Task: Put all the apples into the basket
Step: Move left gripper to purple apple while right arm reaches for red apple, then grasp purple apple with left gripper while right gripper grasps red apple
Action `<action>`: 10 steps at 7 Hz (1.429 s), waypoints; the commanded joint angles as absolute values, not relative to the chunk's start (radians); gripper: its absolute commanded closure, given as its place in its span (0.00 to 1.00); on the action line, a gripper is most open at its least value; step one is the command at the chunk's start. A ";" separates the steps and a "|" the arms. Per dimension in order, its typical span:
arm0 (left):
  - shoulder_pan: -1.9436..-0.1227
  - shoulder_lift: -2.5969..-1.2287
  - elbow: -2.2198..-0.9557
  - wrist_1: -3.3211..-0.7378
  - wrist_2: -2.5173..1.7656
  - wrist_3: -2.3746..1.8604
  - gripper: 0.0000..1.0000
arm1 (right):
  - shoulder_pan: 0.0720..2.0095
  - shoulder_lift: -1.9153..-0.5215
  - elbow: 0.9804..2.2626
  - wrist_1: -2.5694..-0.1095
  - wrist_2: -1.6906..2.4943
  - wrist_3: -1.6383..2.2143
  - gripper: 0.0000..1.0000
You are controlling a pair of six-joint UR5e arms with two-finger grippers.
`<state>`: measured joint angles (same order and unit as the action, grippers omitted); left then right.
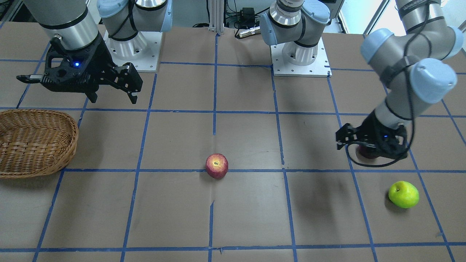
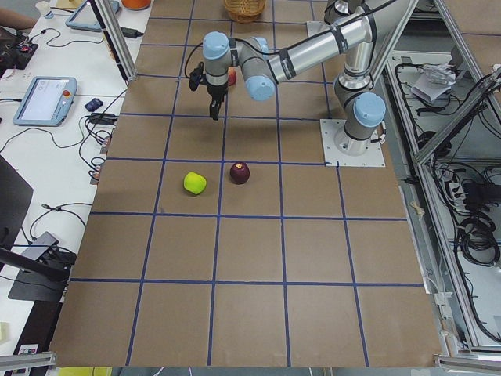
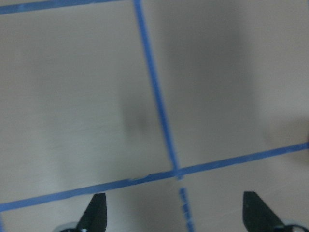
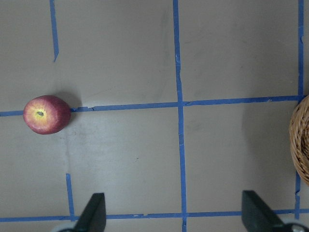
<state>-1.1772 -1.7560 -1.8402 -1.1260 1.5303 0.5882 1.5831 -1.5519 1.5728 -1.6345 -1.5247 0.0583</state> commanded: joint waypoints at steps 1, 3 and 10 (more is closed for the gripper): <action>-0.973 -1.810 -1.849 -1.121 1.552 0.767 0.00 | 1.585 -1.549 1.577 -1.646 -1.513 0.061 0.00; -0.971 -1.856 -1.882 -1.120 1.549 0.770 0.00 | 1.676 -1.452 1.571 -1.774 -1.505 0.110 0.00; -0.966 -1.919 -1.934 -0.988 1.563 0.738 0.50 | 1.951 -1.042 1.569 -2.131 -1.582 0.345 0.00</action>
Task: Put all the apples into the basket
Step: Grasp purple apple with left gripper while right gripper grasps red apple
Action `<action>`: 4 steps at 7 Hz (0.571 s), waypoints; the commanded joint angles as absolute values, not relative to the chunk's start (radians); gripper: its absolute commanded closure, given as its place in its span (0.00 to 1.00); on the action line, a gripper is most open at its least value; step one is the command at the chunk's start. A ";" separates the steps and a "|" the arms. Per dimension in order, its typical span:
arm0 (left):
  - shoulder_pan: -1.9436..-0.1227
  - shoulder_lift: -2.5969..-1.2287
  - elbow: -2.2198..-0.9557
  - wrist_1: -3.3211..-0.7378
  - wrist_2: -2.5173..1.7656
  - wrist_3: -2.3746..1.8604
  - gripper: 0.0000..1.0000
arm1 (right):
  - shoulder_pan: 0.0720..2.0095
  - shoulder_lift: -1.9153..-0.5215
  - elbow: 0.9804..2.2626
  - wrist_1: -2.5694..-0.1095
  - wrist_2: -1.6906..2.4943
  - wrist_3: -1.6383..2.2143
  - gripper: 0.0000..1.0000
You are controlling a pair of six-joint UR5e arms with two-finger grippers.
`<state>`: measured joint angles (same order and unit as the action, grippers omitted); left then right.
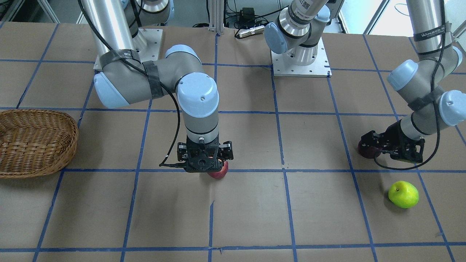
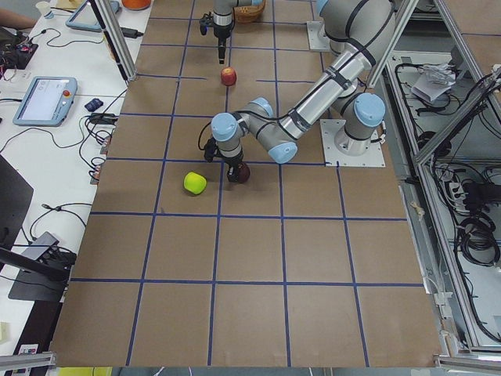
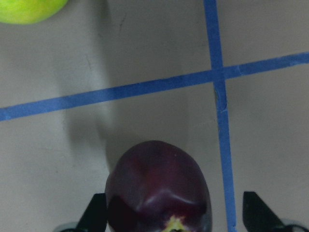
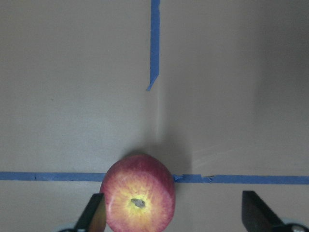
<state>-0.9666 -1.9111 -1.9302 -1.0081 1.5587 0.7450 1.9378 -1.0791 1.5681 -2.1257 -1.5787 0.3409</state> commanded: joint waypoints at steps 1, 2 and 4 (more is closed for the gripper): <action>-0.974 -1.887 -1.921 -0.999 1.604 0.739 0.77 | 1.951 -1.031 1.566 -2.131 -1.569 0.339 0.00; -1.001 -1.859 -1.866 -1.029 1.662 0.720 0.88 | 1.951 -1.016 1.566 -2.137 -1.542 0.333 0.00; -1.102 -1.818 -1.745 -1.251 1.660 0.593 0.91 | 1.953 -0.968 1.571 -2.200 -1.542 0.330 0.00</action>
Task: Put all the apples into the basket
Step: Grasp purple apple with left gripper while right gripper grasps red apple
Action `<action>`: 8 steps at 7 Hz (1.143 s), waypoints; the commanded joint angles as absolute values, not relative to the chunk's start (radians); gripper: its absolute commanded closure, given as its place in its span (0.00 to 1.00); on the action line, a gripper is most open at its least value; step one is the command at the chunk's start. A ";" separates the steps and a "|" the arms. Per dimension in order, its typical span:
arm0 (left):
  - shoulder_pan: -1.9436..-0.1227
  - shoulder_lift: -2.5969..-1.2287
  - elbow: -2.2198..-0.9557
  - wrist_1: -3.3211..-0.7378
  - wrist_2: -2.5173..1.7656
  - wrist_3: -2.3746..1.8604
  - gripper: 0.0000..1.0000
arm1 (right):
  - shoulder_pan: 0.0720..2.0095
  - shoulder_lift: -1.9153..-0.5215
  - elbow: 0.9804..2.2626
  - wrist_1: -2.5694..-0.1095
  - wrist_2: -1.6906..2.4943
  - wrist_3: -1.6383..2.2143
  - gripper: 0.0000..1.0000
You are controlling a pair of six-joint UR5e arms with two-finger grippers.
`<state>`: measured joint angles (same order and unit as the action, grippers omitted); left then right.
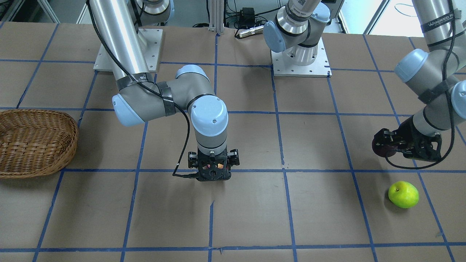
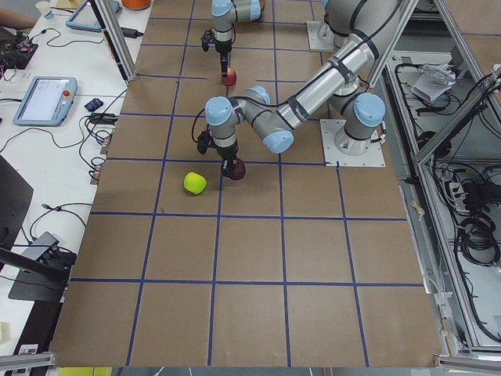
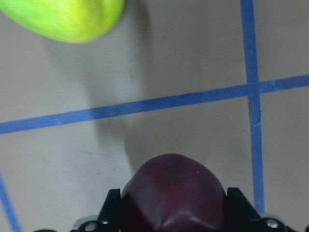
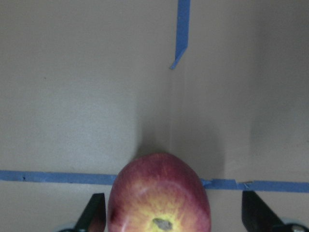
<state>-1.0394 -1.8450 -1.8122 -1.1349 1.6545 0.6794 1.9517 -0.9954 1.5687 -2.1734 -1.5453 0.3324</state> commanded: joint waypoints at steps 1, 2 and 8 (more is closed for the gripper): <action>-1.193 -1.800 -1.730 -1.308 1.654 0.493 0.91 | 1.953 -0.965 1.571 -2.198 -1.539 0.325 0.00; -1.256 -1.767 -1.753 -1.315 1.611 0.412 0.91 | 1.953 -0.965 1.572 -2.197 -1.508 0.308 0.14; -1.305 -1.761 -1.779 -1.316 1.560 0.308 0.91 | 1.753 -1.130 1.552 -2.024 -1.503 0.012 0.47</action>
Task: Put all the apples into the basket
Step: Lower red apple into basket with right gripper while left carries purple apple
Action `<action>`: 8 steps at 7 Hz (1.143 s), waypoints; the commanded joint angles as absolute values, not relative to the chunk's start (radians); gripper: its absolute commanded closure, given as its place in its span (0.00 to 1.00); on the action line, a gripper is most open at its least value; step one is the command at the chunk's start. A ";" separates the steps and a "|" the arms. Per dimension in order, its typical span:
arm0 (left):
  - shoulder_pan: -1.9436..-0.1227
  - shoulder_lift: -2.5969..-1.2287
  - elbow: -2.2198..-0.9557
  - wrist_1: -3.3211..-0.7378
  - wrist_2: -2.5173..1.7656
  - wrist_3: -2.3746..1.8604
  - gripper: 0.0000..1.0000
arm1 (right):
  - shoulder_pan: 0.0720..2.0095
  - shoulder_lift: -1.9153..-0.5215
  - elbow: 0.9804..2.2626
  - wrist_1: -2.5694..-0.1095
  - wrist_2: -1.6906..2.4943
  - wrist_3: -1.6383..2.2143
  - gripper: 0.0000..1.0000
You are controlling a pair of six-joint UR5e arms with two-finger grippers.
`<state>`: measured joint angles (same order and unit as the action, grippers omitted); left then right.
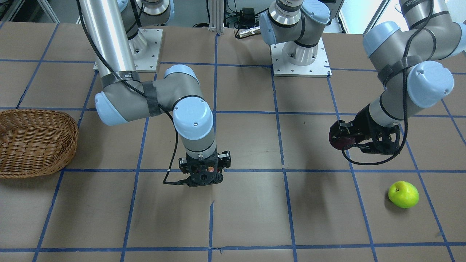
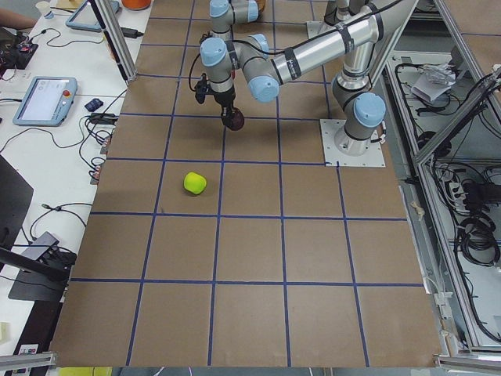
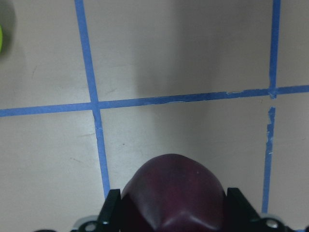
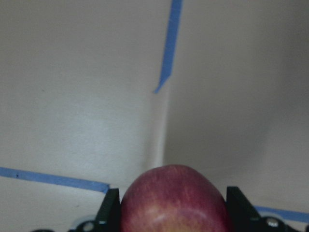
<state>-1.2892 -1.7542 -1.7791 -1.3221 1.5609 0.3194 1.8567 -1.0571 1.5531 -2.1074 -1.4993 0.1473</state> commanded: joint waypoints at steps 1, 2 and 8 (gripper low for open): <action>-1.340 -1.763 -1.776 -1.312 1.556 0.237 0.91 | 1.647 -1.196 1.575 -2.007 -1.512 -0.089 0.47; -1.415 -1.779 -1.767 -1.301 1.513 0.109 0.91 | 1.547 -1.244 1.609 -1.991 -1.531 -0.144 0.47; -1.822 -2.043 -1.700 -0.804 1.396 -0.388 0.91 | 0.950 -1.273 1.787 -2.094 -1.586 -0.823 0.51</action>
